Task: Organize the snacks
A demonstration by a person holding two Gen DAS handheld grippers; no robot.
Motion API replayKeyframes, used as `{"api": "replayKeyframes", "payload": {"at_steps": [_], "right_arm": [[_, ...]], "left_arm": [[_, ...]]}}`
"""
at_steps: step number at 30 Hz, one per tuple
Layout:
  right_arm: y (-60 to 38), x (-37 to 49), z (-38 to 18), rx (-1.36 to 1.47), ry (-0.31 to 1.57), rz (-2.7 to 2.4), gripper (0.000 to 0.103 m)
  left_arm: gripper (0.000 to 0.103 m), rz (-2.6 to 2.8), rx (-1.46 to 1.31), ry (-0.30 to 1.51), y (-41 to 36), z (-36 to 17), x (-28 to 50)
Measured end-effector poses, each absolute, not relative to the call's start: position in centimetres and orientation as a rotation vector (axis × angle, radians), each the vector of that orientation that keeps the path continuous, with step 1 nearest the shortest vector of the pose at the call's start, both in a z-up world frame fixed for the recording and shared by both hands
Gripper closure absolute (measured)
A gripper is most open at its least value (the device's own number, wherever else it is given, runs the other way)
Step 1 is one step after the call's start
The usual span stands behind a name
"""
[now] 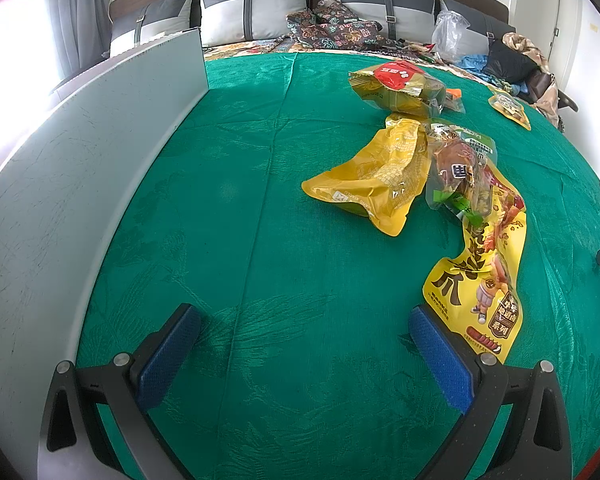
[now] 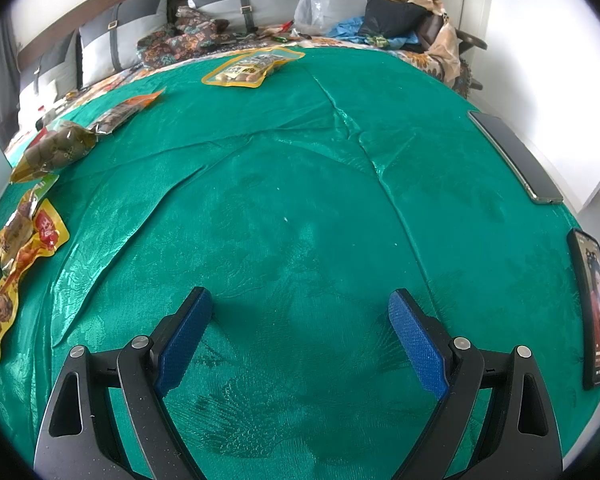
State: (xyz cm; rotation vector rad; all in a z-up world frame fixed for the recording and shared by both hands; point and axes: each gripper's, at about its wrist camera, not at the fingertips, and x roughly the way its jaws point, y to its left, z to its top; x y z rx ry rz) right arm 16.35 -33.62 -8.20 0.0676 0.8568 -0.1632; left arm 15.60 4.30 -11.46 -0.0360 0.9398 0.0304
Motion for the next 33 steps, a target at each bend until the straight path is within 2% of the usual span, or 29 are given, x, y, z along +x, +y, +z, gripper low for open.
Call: {"api": "replayKeyframes", "payload": {"at_steps": [20, 26, 30, 33], "right_arm": [[-33.6, 16.4, -8.2, 0.068, 0.857, -0.163, 0.011], [-33.6, 16.4, -8.2, 0.068, 0.856, -0.163, 0.011], [-33.6, 16.4, -8.2, 0.069, 0.856, -0.163, 0.011], [-33.6, 16.4, -8.2, 0.069, 0.856, -0.163, 0.011]], "left_arm": [[0.000, 0.024, -0.036, 0.942, 4.4, -11.5, 15.3], [0.001, -0.097, -0.010, 1.037, 4.6, -9.9, 16.7], [0.001, -0.145, 0.135, 1.003, 2.9, -7.4, 19.3], [0.001, -0.188, 0.265, 1.042, 0.9, -7.8, 22.0]]}}
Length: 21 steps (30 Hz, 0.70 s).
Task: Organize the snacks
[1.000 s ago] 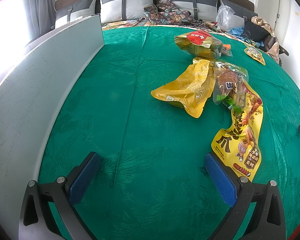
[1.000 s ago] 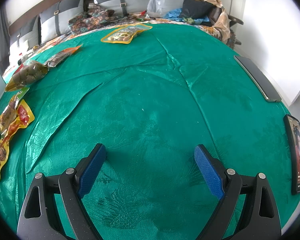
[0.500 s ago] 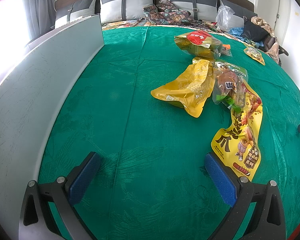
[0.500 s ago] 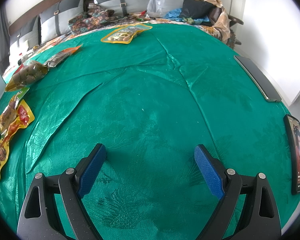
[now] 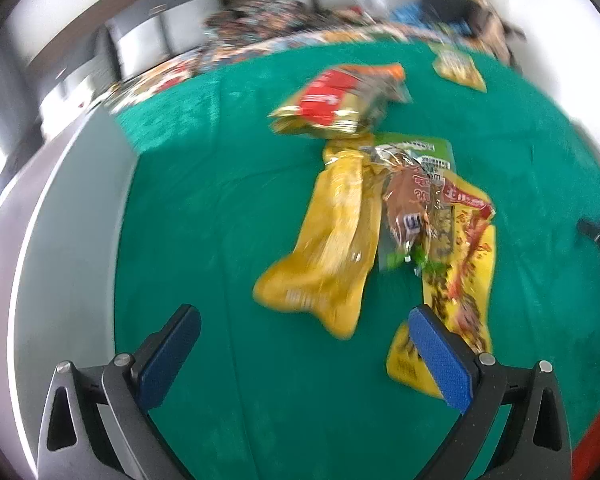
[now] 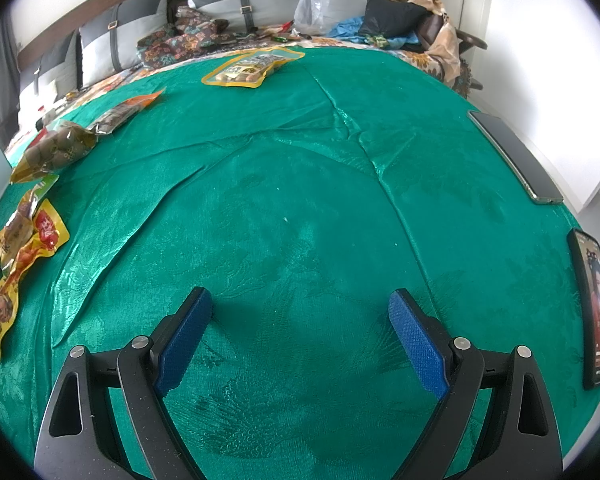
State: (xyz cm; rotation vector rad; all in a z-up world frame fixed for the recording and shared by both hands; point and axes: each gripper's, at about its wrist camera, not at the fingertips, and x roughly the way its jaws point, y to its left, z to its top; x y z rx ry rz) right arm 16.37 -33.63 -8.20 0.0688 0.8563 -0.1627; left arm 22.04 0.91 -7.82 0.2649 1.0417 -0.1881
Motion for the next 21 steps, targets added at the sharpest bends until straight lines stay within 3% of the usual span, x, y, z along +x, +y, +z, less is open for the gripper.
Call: {"api": "replayKeyframes", "payload": {"at_steps": [4, 5, 6, 7, 8, 18, 21], "right_arm": [[-33.6, 16.4, -8.2, 0.069, 0.856, -0.163, 0.011], [-33.6, 16.4, -8.2, 0.069, 0.856, -0.163, 0.011], [-33.6, 16.4, -8.2, 0.069, 0.856, -0.163, 0.011], [-33.6, 16.4, -8.2, 0.069, 0.856, -0.163, 0.011], [-33.6, 16.4, -8.2, 0.069, 0.856, -0.163, 0.011], [-33.6, 16.4, -8.2, 0.069, 0.856, -0.163, 0.011], [-33.6, 16.4, -8.2, 0.069, 0.857, -0.163, 0.011]], "left_arm": [[0.001, -0.248, 0.380, 1.048, -0.9, -8.9, 24.2], [0.006, -0.268, 0.392, 1.061, -1.1, -9.3, 24.5], [0.016, -0.293, 0.393, 1.082, -1.2, -9.7, 24.6], [0.038, -0.342, 0.348, 1.088, -0.9, -9.6, 24.5], [0.051, -0.340, 0.321, 1.090, -0.4, -9.4, 24.4], [0.049, -0.189, 0.166, 1.149, 3.8, -8.2, 14.3], [0.035, -0.183, 0.111, 1.160, 4.7, -7.8, 13.2]]}}
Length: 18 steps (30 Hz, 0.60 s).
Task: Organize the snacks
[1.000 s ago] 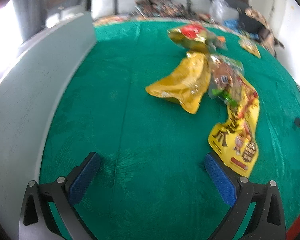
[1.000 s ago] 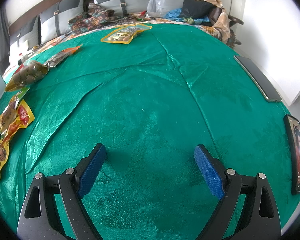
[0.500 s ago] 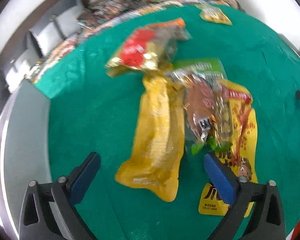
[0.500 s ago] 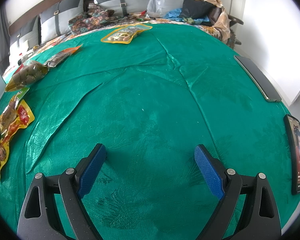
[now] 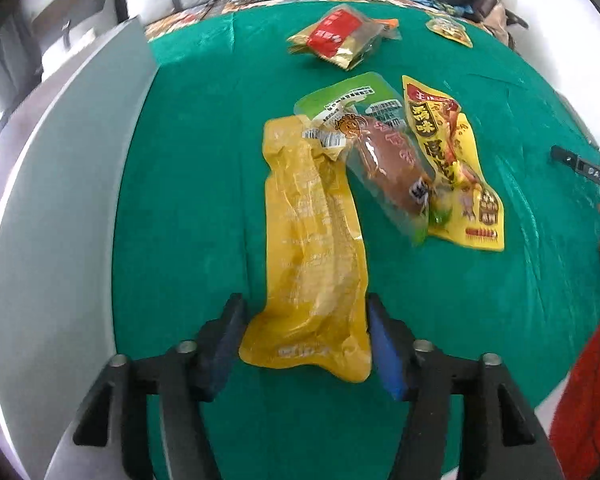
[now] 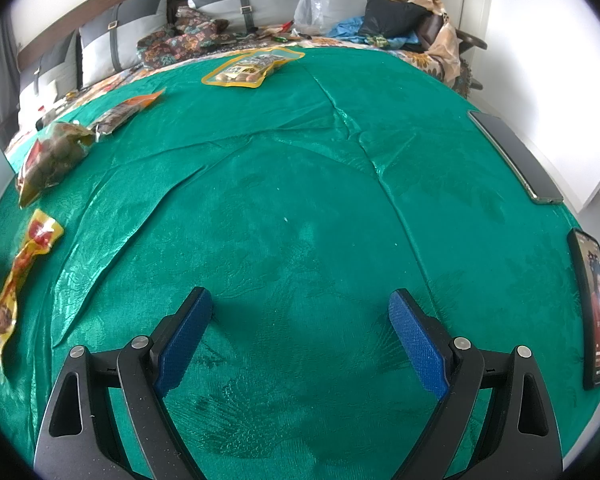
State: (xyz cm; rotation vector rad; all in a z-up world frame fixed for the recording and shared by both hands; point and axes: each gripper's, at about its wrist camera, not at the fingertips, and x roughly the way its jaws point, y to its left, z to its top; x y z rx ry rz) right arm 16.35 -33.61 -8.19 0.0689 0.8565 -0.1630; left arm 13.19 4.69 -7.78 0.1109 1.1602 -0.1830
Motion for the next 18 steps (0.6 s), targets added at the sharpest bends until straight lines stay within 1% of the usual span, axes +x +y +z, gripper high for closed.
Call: {"api": "replayKeyframes", "payload": {"at_steps": [1, 2, 6, 10, 11, 15, 17, 18], "right_arm": [[-33.6, 16.3, -8.2, 0.069, 0.857, -0.163, 0.011], [-33.6, 16.3, -8.2, 0.069, 0.857, -0.163, 0.011], [-33.6, 16.3, -8.2, 0.069, 0.857, -0.163, 0.011], [-33.6, 16.3, -8.2, 0.069, 0.856, -0.163, 0.011], [-33.6, 16.4, -8.2, 0.069, 0.856, -0.163, 0.011], [-33.6, 16.4, -8.2, 0.069, 0.856, -0.163, 0.011], [-33.6, 16.4, -8.2, 0.069, 0.856, -0.163, 0.011], [-33.6, 16.4, -8.2, 0.069, 0.856, -0.163, 0.011]], "left_arm": [[0.026, -0.182, 0.104, 1.151, 4.9, -7.6, 13.2], [0.022, -0.172, 0.104, 1.134, 5.0, -7.3, 13.4], [0.022, -0.155, 0.064, 1.113, 5.2, -6.6, 15.2], [0.021, -0.173, 0.031, 1.152, 4.7, -8.2, 17.5], [0.017, -0.170, 0.028, 1.160, 4.7, -8.6, 17.8], [0.009, -0.126, 0.057, 1.135, 4.2, -9.1, 18.5], [0.002, -0.104, 0.044, 1.126, 4.5, -9.5, 18.5], [0.000, -0.098, 0.038, 1.121, 4.8, -9.8, 18.5]]}}
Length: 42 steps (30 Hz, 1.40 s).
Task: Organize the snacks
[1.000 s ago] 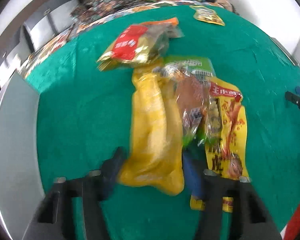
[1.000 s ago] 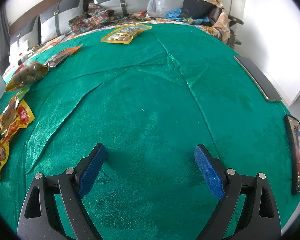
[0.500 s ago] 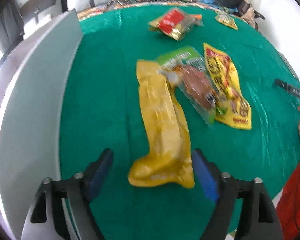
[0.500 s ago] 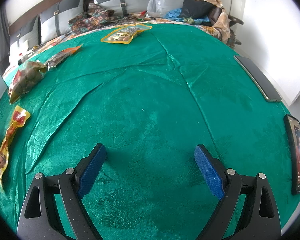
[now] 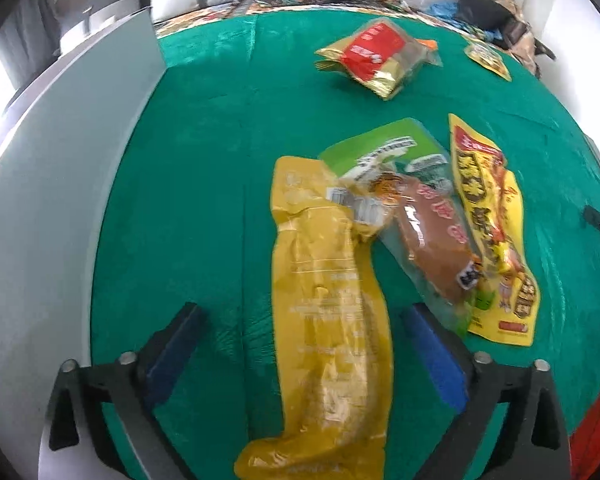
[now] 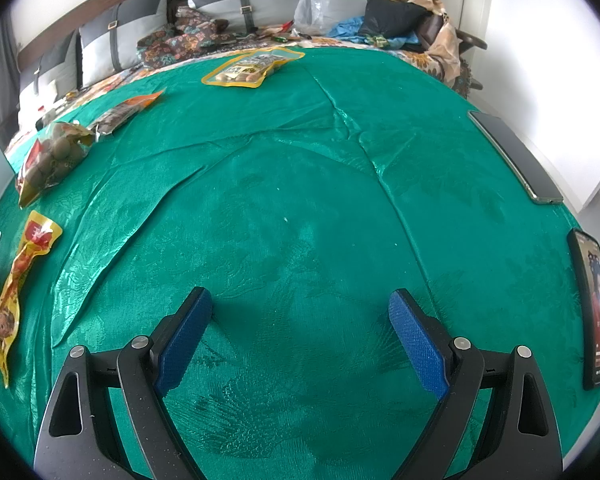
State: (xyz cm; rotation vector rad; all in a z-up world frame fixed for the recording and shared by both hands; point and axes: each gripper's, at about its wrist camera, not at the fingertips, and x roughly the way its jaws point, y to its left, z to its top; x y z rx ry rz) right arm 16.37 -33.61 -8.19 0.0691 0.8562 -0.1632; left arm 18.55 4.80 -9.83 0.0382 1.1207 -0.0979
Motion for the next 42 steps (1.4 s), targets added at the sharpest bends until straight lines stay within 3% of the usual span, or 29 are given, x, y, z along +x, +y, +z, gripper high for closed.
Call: {"api": "replayKeyframes", "payload": {"at_steps": [21, 42], "right_arm": [[-33.6, 16.4, -8.2, 0.069, 0.856, -0.163, 0.011], [-33.6, 16.4, -8.2, 0.070, 0.856, -0.163, 0.011]], "left_arm": [[0.000, 0.043, -0.040, 0.970, 6.7, -11.2, 16.2], [0.000, 0.045, -0.039, 0.960, 6.7, -11.2, 16.0]]}}
